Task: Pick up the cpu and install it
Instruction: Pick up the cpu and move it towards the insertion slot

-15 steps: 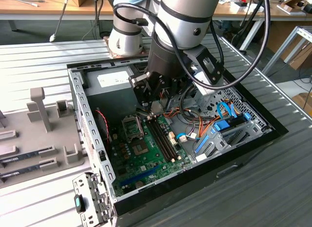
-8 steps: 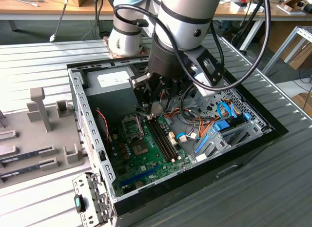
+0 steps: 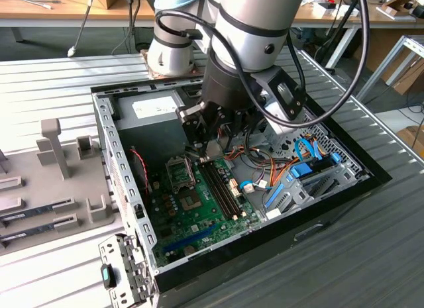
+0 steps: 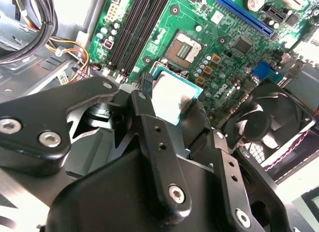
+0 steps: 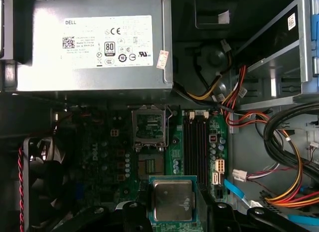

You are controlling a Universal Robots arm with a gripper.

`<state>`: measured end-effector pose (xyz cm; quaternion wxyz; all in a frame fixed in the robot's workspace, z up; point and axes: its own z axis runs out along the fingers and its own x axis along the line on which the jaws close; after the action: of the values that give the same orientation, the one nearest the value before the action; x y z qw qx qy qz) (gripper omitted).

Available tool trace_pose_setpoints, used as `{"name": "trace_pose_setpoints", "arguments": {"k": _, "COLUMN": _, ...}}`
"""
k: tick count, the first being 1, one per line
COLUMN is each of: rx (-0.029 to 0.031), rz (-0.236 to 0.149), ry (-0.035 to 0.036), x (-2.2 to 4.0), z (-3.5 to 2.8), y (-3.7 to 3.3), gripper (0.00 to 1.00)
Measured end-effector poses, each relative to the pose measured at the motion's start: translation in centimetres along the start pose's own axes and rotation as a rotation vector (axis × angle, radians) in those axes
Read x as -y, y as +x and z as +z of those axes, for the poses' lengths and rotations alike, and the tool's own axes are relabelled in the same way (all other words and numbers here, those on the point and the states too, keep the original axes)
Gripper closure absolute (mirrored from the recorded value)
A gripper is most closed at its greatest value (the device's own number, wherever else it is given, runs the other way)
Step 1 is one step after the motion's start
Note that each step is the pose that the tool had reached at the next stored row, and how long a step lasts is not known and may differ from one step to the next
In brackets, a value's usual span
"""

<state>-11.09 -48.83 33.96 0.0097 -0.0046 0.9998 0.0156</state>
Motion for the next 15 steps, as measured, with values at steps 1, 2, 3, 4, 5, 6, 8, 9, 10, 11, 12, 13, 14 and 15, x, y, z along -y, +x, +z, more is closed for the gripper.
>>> {"name": "trace_pose_setpoints", "arguments": {"k": 1, "rx": 0.0000, "rz": 0.000, "ry": -0.0001, "x": 0.03, "z": 0.02, "y": 0.00, "gripper": 0.53}}
{"name": "trace_pose_setpoints", "arguments": {"k": 2, "rx": 0.0001, "rz": 0.000, "ry": 0.0000, "x": 0.06, "z": 0.04, "y": 0.00, "gripper": 0.53}}
{"name": "trace_pose_setpoints", "arguments": {"k": 3, "rx": 0.0000, "rz": 0.000, "ry": 0.0000, "x": 0.09, "z": 0.06, "y": 0.00, "gripper": 0.53}}
{"name": "trace_pose_setpoints", "arguments": {"k": 4, "rx": 0.0001, "rz": 0.000, "ry": 0.0000, "x": 0.12, "z": 0.08, "y": 0.00, "gripper": 0.53}}
{"name": "trace_pose_setpoints", "arguments": {"k": 5, "rx": 0.0000, "rz": 0.000, "ry": 0.0000, "x": 0.16, "z": 0.10, "y": 0.00, "gripper": 0.53}}
{"name": "trace_pose_setpoints", "arguments": {"k": 6, "rx": 0.0001, "rz": 0.000, "ry": 0.0000, "x": 0.21, "z": 0.13, "y": 0.00, "gripper": 0.53}}
{"name": "trace_pose_setpoints", "arguments": {"k": 8, "rx": 0.0000, "rz": 0.000, "ry": 0.0000, "x": 0.29, "z": 0.18, "y": 0.01, "gripper": 0.53}}
{"name": "trace_pose_setpoints", "arguments": {"k": 9, "rx": 0.0001, "rz": 0.000, "ry": 0.0000, "x": 0.32, "z": 0.21, "y": 0.01, "gripper": 0.53}}
{"name": "trace_pose_setpoints", "arguments": {"k": 10, "rx": 0.0000, "rz": 0.000, "ry": 0.0000, "x": 0.37, "z": 0.24, "y": 0.01, "gripper": 0.53}}
{"name": "trace_pose_setpoints", "arguments": {"k": 11, "rx": 0.0000, "rz": 0.000, "ry": 0.0000, "x": 0.39, "z": 0.25, "y": 0.01, "gripper": 0.53}}
{"name": "trace_pose_setpoints", "arguments": {"k": 12, "rx": 0.0000, "rz": 0.000, "ry": 0.0000, "x": 0.42, "z": 0.27, "y": 0.01, "gripper": 0.53}}
{"name": "trace_pose_setpoints", "arguments": {"k": 13, "rx": 0.0000, "rz": 0.000, "ry": 0.0001, "x": 0.45, "z": 0.29, "y": 0.01, "gripper": 0.53}}
{"name": "trace_pose_setpoints", "arguments": {"k": 14, "rx": 0.0000, "rz": 0.000, "ry": 0.0000, "x": 0.47, "z": 0.31, "y": 0.01, "gripper": 0.53}}
{"name": "trace_pose_setpoints", "arguments": {"k": 15, "rx": 0.0000, "rz": 0.000, "ry": 0.0001, "x": 0.52, "z": 0.34, "y": 0.01, "gripper": 0.53}}
